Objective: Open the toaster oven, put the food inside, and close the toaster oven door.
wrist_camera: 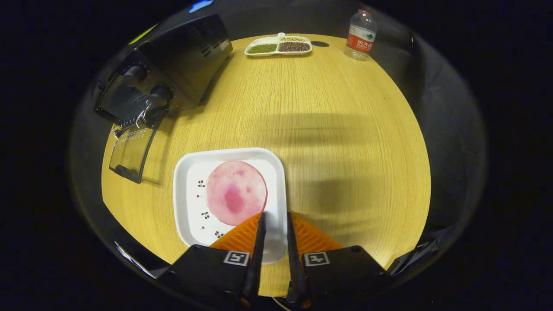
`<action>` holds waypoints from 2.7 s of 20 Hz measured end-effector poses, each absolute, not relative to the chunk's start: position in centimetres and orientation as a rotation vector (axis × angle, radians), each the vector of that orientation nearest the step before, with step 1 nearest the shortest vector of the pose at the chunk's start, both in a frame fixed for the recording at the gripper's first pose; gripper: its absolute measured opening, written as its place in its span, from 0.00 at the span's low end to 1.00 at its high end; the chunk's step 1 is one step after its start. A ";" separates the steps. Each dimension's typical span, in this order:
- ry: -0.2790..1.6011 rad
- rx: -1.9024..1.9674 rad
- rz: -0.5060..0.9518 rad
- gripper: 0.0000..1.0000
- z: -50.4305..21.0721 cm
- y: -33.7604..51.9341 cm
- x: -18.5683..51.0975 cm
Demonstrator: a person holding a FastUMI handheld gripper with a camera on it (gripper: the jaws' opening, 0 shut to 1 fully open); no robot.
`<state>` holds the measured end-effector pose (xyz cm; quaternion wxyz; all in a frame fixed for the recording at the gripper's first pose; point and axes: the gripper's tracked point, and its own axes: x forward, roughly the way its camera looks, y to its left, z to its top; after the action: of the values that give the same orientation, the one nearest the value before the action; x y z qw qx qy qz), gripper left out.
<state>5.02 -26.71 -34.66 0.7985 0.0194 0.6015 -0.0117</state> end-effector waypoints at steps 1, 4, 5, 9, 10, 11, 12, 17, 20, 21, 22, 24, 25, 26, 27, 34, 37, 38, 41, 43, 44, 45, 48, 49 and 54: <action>1.313 0.055 -0.032 0.31 -34.4 -26.7 4.8; 1.322 0.074 -0.043 0.22 -34.4 -27.1 5.0; 1.326 0.082 -0.034 0.17 -34.6 -27.0 4.9; 1.317 0.148 0.011 0.04 -34.2 -26.9 4.8; 1.310 0.155 0.034 0.02 -34.4 -26.8 4.8; 1.302 0.154 0.050 0.02 -34.4 -26.9 4.7; 1.303 0.157 0.054 0.02 -34.2 -26.9 4.7; 1.291 0.194 0.049 0.02 -34.5 -26.8 4.4; 1.278 0.268 0.013 0.02 -34.4 -26.5 3.7; 1.271 0.312 0.001 0.02 -34.0 -26.3 3.3; 1.261 0.362 -0.006 0.02 -33.8 -26.0 2.9; 1.248 0.427 -0.012 0.02 -33.2 -25.5 2.0; 1.228 0.445 -0.022 0.02 -32.8 -25.5 1.7; 1.209 0.469 -0.032 0.02 -32.4 -25.3 1.4; 1.188 0.503 -0.043 0.02 -32.0 -25.1 1.1; 1.059 0.736 -0.121 0.02 -29.0 -22.5 -2.4; 0.997 0.840 -0.154 0.01 -27.7 -20.8 -4.2; 0.977 0.855 -0.162 0.02 -27.3 -20.2 -4.9; 0.938 0.896 -0.169 0.02 -25.7 -17.5 -6.5; 0.922 0.934 -0.144 0.02 -24.4 -14.7 -7.3; 0.916 0.944 -0.123 0.02 -23.9 -13.1 -7.5; 0.912 0.948 -0.101 0.01 -23.6 -11.4 -7.6; 0.939 0.909 -0.029 0.01 -22.9 -6.9 -7.3; 0.949 0.886 -0.009 0.01 -22.7 -5.8 -7.1; 0.971 0.843 0.079 0.01 -21.5 -1.0 -4.9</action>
<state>-4.90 -0.96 -21.45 0.7995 0.3931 0.4527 0.0368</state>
